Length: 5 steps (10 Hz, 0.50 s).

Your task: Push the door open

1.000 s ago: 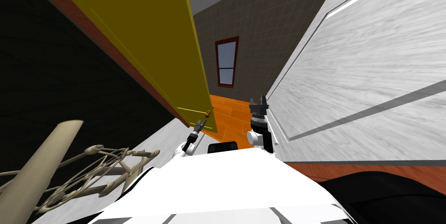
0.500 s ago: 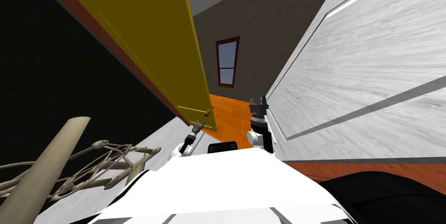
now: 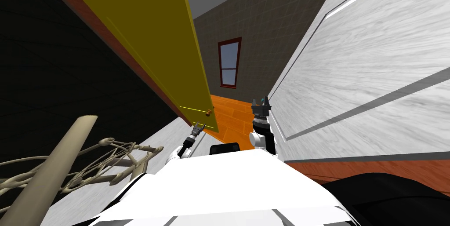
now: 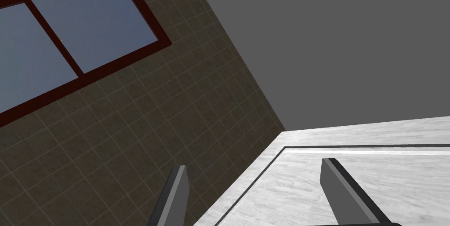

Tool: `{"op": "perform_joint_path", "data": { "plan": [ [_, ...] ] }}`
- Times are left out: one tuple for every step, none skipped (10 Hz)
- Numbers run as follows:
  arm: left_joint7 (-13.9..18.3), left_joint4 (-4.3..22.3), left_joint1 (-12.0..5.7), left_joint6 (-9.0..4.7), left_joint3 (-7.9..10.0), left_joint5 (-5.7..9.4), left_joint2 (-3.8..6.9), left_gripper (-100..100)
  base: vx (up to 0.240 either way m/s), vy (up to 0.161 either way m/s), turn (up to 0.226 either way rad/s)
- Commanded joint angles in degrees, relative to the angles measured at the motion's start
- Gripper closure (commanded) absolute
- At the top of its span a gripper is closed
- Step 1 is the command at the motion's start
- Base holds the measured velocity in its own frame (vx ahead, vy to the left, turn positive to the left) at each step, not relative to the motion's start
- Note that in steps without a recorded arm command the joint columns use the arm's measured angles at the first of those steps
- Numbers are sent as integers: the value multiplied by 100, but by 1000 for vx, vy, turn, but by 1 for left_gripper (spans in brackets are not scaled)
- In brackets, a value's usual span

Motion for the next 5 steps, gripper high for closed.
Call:
{"op": "perform_joint_path", "data": {
  "plan": [
    [0, 0, 0, 0, 0, 0, 0, -100, -15, -14, 8],
    [-60, 21, -23, 20, 23, 7, -29, -100, 119, -34, -47],
    [-70, 25, -31, 30, 30, 10, -39, -100, 203, -39, -36],
    [-92, 33, -46, 50, 44, 17, -60, -100, 205, -57, -34],
    [-115, 42, -62, 71, 59, 24, -82, -100, 206, -62, -37]
  ]
}}
